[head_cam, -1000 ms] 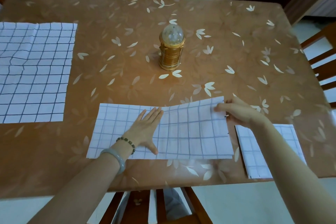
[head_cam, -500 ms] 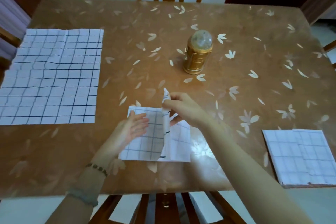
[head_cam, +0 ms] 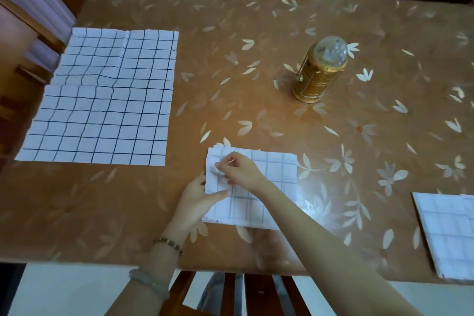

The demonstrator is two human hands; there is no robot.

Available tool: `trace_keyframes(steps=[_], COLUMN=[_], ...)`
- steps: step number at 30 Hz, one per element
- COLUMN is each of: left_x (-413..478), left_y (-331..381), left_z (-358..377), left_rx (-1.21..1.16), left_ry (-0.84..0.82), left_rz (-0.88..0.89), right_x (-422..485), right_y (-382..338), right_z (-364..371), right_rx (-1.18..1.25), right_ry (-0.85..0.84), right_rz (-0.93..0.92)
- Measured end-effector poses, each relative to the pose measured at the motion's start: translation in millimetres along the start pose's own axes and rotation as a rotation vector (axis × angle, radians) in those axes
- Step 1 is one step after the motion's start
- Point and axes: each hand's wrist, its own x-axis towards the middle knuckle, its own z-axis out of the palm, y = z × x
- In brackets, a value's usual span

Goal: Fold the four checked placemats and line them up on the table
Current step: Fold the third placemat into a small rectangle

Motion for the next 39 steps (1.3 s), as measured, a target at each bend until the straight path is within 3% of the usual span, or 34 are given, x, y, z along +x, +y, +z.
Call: trace_keyframes(steps=[3, 6, 10, 14, 36, 39], left_x=[4.6, 7.3, 4.2, 6.5, 9.8, 6.7], left_y=[-11.4, -18.3, -15.7, -15.9, -20.4, -18.1], left_z=[-0.4, 0.4, 6.5, 11.7, 17.0, 15.0], left_rx=[0.049, 0.093, 0.143, 0.171, 0.177, 0.43], left_ry=[0.146, 0.224, 0.304, 0.32, 0.385, 0.455], left_rz=[-0.022, -0.01, 0.043, 0.052, 0.026, 0.063], right_x=[-9.3, -20.6, -30.9, -35.7, -34.1, -33.0], right_y=[17.1, 53.2, 91.1, 106.6, 120.4, 121.5], right_z=[-17.4, -41.9, -61.4, -66.1, -65.7, -66.4], right_rx=[-0.2, -0.613, -0.841, -0.846, -0.915, -0.935], right_ry=[0.174, 0.428, 0.386, 0.383, 0.4, 0.399], right_rz=[-0.151, -0.388, -0.328, -0.256, -0.251, -0.257])
